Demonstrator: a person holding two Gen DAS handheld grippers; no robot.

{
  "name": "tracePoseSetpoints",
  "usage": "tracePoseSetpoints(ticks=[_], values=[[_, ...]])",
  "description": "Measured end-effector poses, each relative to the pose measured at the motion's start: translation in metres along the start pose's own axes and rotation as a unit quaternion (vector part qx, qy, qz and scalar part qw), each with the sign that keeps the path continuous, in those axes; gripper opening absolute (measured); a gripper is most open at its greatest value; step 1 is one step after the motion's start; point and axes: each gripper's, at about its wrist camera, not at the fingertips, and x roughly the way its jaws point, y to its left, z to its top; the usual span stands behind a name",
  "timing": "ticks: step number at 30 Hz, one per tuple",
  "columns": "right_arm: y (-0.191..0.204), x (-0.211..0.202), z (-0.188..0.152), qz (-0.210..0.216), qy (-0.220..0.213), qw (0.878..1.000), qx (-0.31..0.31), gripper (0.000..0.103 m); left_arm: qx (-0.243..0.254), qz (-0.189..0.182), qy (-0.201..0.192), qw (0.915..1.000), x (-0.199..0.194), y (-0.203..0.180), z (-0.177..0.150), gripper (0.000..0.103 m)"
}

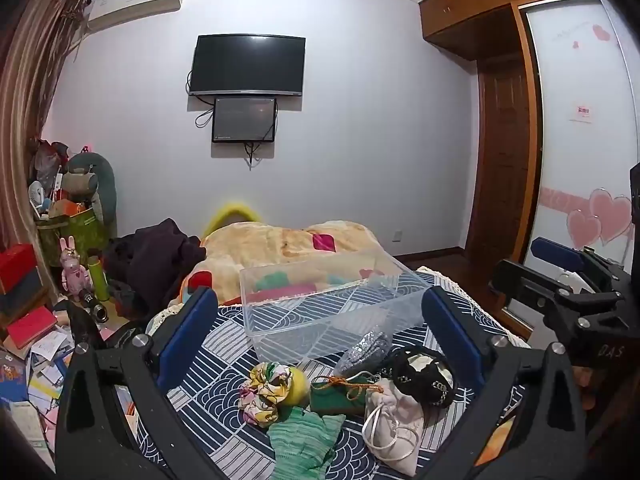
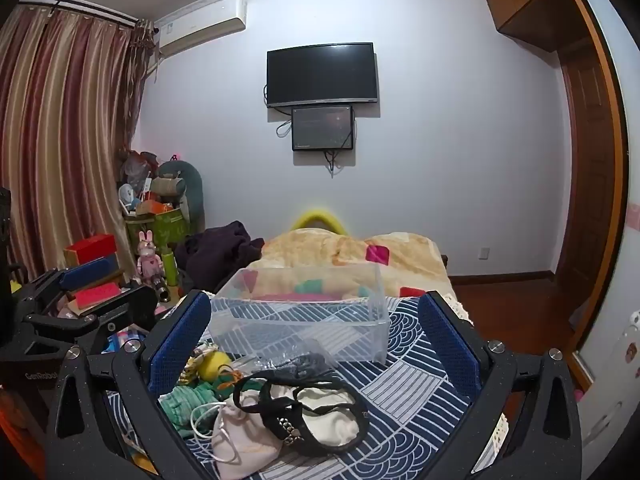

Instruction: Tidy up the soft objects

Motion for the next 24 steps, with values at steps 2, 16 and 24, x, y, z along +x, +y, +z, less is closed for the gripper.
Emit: tracePoseSetpoints(ticks=[2,16,24], values=[[0.0011,-0.0014,0.001,0.001,-0.002,1.0,-0.001,0.103,0.0,0.0,0.0,1.0,0.0006,-0.0005,0.0001,0.103],[0.0012,-0.0021,0.0038,0.0,-0.007,1.0,0.001,0.103,-0.005,0.0,0.005,1.0,0.0034,-0.0035,-0.0043,0.103],[0.0003,-0.0028,0.0037,0.001,-0.008,1.0,0.001,0.103,0.005,0.002,-0.011,0.9999,0.0019,-0.0043,-0.0017,0.103]])
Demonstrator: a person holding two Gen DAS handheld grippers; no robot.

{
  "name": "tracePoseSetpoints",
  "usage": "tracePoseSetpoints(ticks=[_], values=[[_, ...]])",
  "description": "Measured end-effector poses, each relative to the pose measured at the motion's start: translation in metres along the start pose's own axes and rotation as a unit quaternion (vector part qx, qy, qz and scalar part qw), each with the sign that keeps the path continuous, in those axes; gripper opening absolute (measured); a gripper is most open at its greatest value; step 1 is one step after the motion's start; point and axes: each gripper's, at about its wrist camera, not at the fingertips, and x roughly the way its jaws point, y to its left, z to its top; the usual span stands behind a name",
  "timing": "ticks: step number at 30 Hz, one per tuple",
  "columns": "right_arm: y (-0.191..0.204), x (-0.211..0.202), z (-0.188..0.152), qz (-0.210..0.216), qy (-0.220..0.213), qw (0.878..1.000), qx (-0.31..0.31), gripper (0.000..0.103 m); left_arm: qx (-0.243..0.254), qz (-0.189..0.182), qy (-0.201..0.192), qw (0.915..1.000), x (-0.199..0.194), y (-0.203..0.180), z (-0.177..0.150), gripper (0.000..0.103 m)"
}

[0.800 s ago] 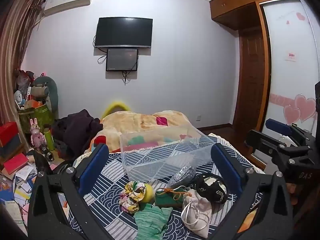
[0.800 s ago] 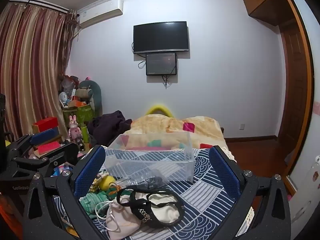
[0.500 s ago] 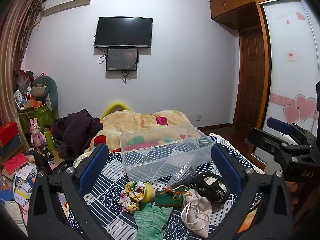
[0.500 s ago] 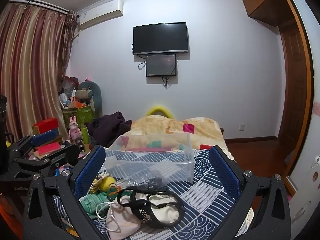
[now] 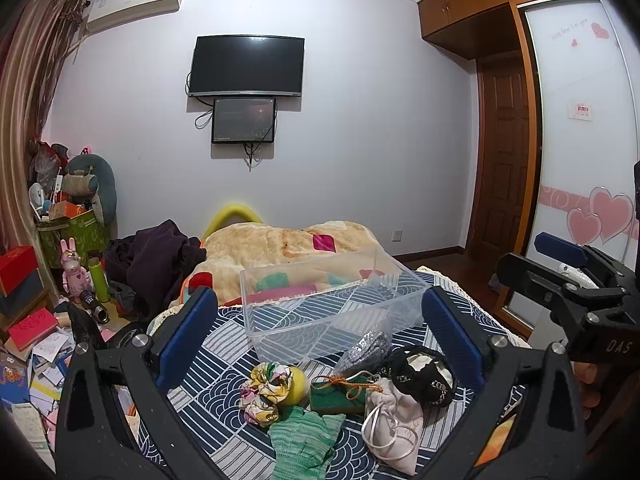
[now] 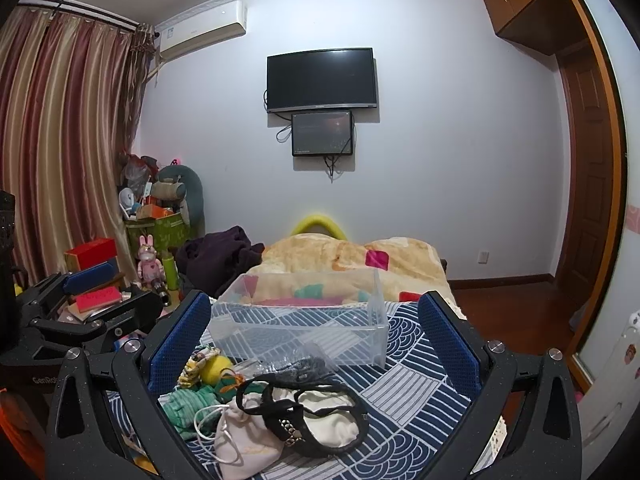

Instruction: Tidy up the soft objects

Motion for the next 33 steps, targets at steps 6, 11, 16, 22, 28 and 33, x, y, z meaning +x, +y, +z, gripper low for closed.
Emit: tracePoseSetpoints(ticks=[6,11,16,22,28,33], values=[[0.001,-0.001,0.0,0.0,-0.002,1.0,-0.002,0.103,-0.003,-0.001,0.002,1.0,-0.006,-0.002,0.005,0.103],[0.002,0.001,-0.001,0.001,-0.003,1.0,-0.004,0.103,-0.008,-0.002,0.002,1.0,-0.006,0.004,0.004,0.103],[0.002,0.001,-0.003,0.002,-0.002,1.0,-0.004,0.103,-0.009,-0.003,0.012,0.9999,-0.007,0.006,0.005,0.103],[0.002,0.006,-0.006,0.005,0.004,1.0,-0.007,0.103,-0.011,-0.005,0.015,0.9998,-0.006,0.008,0.004,0.103],[-0.004,0.026,-0.021,0.014,0.037,0.999,-0.008,0.103,-0.004,0.013,0.022,0.9997,0.01,0.017,-0.005,0.103],[-0.017,0.046,-0.038,0.015,0.081,0.997,0.008,0.103,-0.022,0.012,0.068,0.9973,0.039,0.037,-0.022,0.103]])
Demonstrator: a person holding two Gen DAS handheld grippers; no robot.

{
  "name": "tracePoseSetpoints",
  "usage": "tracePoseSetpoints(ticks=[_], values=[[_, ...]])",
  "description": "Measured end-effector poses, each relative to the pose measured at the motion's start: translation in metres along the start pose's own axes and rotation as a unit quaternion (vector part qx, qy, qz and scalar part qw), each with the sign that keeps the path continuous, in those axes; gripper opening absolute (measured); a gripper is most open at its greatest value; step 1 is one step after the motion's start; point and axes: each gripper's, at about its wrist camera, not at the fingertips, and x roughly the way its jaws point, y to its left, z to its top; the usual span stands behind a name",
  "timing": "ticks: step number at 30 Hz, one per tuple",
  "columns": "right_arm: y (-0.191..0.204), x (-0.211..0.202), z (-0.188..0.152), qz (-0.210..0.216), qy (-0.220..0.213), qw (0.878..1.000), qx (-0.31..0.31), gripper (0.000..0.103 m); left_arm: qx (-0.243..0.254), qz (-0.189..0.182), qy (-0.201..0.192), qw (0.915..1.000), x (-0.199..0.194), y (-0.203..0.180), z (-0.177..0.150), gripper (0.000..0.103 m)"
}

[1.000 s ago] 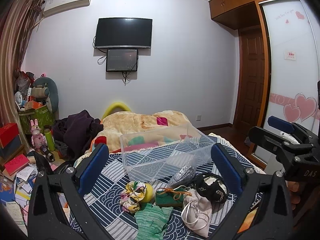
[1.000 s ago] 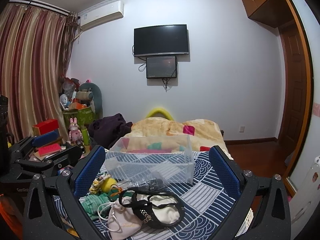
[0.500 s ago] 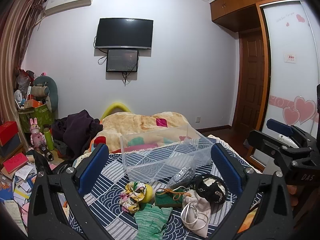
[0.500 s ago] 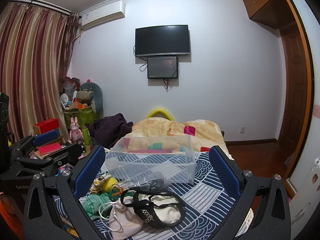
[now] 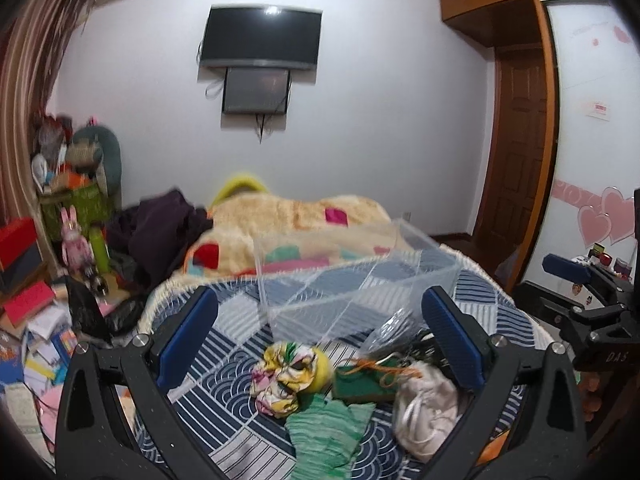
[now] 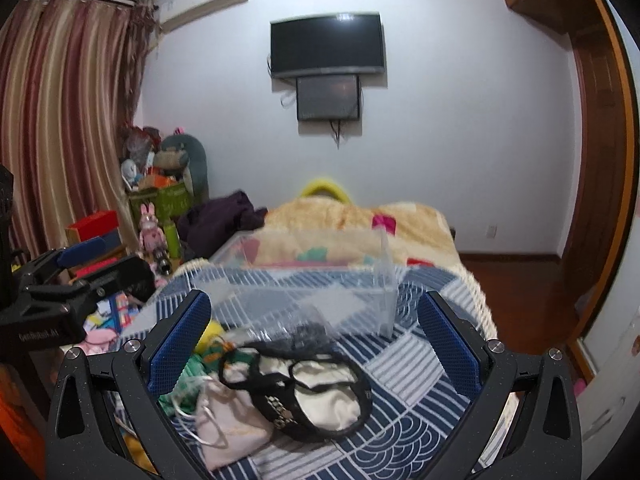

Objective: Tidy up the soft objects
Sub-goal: 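Grasp the yellow floral cloth with the left tool while the right tool grasps the black-strapped white bag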

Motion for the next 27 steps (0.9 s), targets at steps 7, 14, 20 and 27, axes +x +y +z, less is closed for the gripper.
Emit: tracePoseSetpoints(ticks=[7,14,20,27], values=[[-0.022,0.031,-0.026,0.0,0.073,0.997,0.029,0.09,-0.028,0.008,0.084,0.9961,0.049,0.032,-0.025,0.082],[-0.031,0.056,-0.052,0.009,0.148,0.988,0.043,0.077,-0.057,-0.007,0.15,0.987,0.086,0.048,-0.054,0.07],[-0.03,0.068,-0.063,0.027,0.19,0.981,0.039,0.049,-0.093,-0.051,0.168,0.9801,0.096,0.052,-0.063,0.053],[-0.025,0.056,-0.058,0.019,0.169,0.985,0.017,0.019,-0.08,-0.069,0.158,0.9817,0.09,0.041,-0.058,0.02]])
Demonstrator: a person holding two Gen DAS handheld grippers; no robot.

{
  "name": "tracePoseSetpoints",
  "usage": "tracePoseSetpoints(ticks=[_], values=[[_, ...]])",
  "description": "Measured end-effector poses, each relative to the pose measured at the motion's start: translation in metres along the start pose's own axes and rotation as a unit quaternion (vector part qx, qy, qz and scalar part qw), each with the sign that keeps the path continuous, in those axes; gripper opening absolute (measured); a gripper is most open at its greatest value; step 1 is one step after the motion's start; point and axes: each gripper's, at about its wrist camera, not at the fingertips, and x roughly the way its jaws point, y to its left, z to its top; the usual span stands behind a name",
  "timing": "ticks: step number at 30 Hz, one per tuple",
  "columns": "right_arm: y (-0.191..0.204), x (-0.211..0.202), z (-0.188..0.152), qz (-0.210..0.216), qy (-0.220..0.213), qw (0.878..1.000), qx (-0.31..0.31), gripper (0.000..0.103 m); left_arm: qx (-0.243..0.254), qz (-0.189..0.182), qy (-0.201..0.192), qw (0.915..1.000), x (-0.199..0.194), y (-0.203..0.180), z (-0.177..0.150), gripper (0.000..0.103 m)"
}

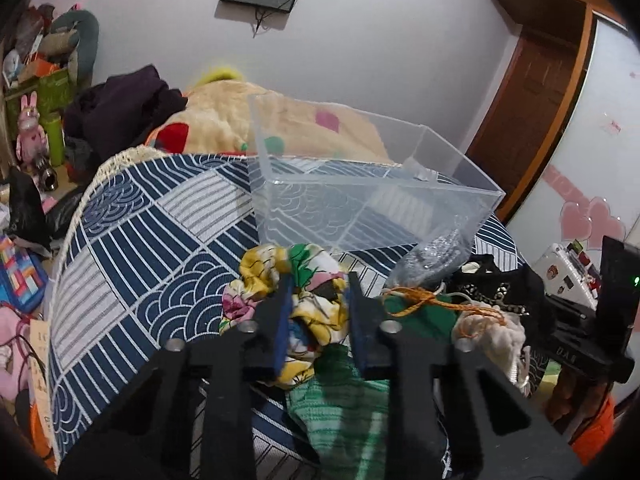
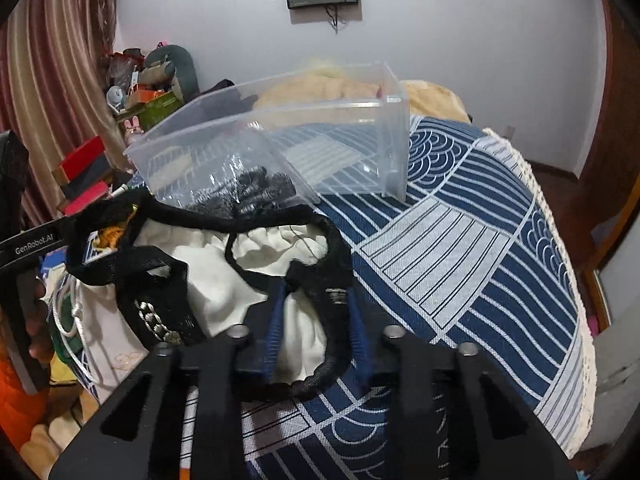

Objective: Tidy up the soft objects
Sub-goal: 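Grasp the yellow floral cloth with the left tool while the right tool grasps the black-strapped white bag, then carry the floral cloth and white bag into the clear box and open both tools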

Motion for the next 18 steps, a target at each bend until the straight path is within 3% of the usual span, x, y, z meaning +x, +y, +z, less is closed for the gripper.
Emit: tracePoseSetpoints(ticks=[3,10,18], values=[[-0.001,-0.012,0.002,-0.009,-0.019,1.0,0.001,0.017,0.008,0.002,-0.008,0.9999,-0.008,-0.006,0.002,0.012],[-0.008,-0.049,0.014,-0.032,-0.084,0.996,0.0,0.016,0.017,-0.001,-0.057,0.9983,-0.045,-0.015,0.016,0.012],[-0.001,-0.075,0.05,-0.047,-0.158,0.986,-0.004,0.016,0.056,0.003,-0.102,0.9932,-0.071,-0.033,0.041,0.012]])
